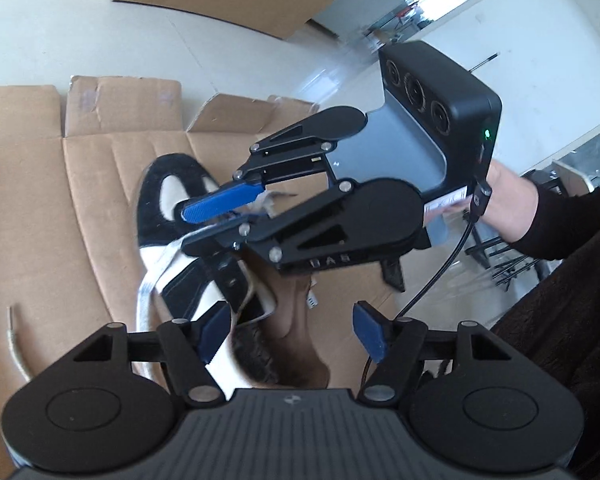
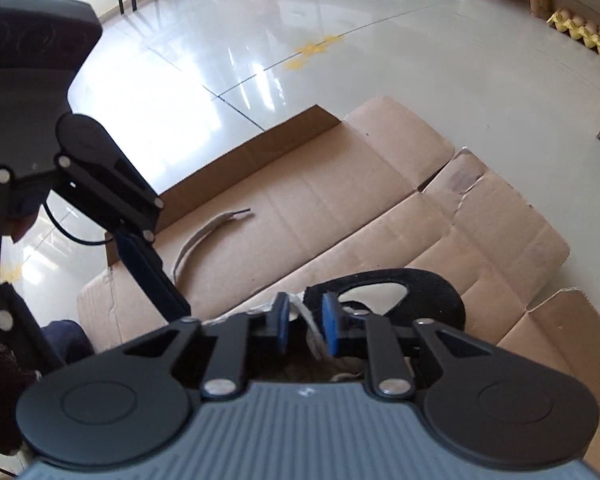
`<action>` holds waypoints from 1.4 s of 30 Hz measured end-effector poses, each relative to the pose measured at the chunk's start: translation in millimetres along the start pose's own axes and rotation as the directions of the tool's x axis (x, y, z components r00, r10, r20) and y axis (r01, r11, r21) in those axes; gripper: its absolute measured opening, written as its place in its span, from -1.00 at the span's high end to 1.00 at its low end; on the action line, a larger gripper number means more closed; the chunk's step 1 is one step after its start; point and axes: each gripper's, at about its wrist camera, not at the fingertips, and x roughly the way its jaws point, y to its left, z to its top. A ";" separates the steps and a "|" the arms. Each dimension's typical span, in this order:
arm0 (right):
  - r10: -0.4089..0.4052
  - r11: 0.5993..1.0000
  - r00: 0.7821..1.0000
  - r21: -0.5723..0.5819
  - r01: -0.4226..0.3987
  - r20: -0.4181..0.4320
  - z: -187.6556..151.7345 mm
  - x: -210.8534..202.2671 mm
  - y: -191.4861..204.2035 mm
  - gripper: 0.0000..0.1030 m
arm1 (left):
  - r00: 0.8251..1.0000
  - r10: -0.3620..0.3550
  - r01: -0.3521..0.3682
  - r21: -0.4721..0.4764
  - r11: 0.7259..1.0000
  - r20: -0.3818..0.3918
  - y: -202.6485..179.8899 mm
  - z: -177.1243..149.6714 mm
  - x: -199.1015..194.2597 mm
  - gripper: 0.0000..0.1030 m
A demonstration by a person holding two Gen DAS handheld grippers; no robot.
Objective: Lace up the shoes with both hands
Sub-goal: 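Bring the right tool back to the sneaker lacing while the left tool holds the sneaker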
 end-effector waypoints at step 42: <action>0.016 0.999 0.999 -0.036 -0.018 -0.039 -68.1 -59.5 -2.1 0.95 | 0.992 0.111 -0.108 -0.051 0.993 0.057 -6.6 25.1 27.5 -0.34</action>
